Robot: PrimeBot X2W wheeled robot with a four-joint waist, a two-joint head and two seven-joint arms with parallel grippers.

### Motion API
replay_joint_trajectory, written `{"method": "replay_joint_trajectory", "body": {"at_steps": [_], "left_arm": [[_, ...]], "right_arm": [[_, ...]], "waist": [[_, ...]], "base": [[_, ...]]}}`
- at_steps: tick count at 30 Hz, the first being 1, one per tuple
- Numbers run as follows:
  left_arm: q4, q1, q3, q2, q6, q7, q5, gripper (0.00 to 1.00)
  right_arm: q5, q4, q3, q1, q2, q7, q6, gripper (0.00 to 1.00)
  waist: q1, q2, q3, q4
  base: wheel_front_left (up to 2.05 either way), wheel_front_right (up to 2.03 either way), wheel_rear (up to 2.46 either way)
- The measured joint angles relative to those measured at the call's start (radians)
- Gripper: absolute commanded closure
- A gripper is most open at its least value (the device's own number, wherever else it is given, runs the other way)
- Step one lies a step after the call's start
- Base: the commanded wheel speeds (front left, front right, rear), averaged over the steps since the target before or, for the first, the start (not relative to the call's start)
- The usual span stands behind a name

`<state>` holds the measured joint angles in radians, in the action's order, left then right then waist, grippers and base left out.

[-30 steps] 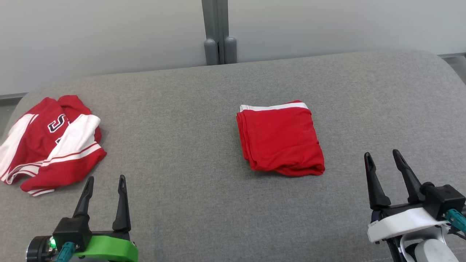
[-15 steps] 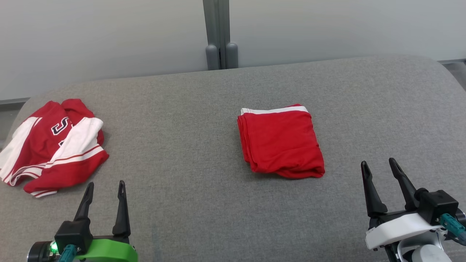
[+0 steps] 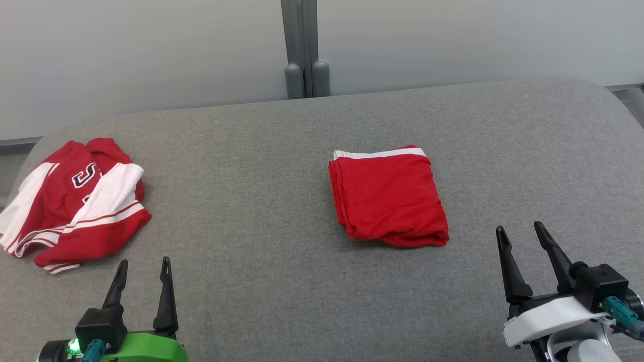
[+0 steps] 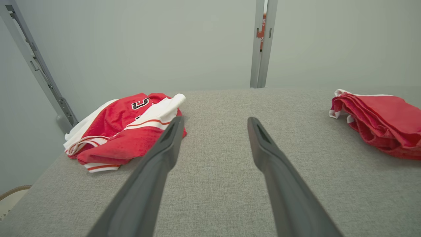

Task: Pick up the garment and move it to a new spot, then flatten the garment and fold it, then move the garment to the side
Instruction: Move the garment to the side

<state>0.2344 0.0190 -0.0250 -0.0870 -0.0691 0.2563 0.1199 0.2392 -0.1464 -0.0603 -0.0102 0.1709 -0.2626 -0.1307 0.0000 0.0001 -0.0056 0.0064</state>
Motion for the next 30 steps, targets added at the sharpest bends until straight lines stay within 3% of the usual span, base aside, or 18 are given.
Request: {"method": "replay_joint_trajectory", "body": {"at_steps": [15, 30], "left_arm": [[0.005, 0.000, 0.007, -0.008, 0.012, -0.004, 0.013, 0.00], [0.011, -0.079, 0.058, 0.008, 0.012, 0.001, 0.025, 0.00]], "right_arm": [[-0.011, -0.040, -0.016, 0.032, 0.002, 0.000, 0.000, 0.00], [-0.032, -0.253, -0.089, 0.413, 0.062, 0.088, 0.000, 0.00]], "waist": [[0.0000, 0.0000, -0.005, 0.005], [0.0000, 0.0000, 0.107, 0.053]], "base": [[0.00, 0.00, 0.00], [0.00, 0.00, 0.00]]}}
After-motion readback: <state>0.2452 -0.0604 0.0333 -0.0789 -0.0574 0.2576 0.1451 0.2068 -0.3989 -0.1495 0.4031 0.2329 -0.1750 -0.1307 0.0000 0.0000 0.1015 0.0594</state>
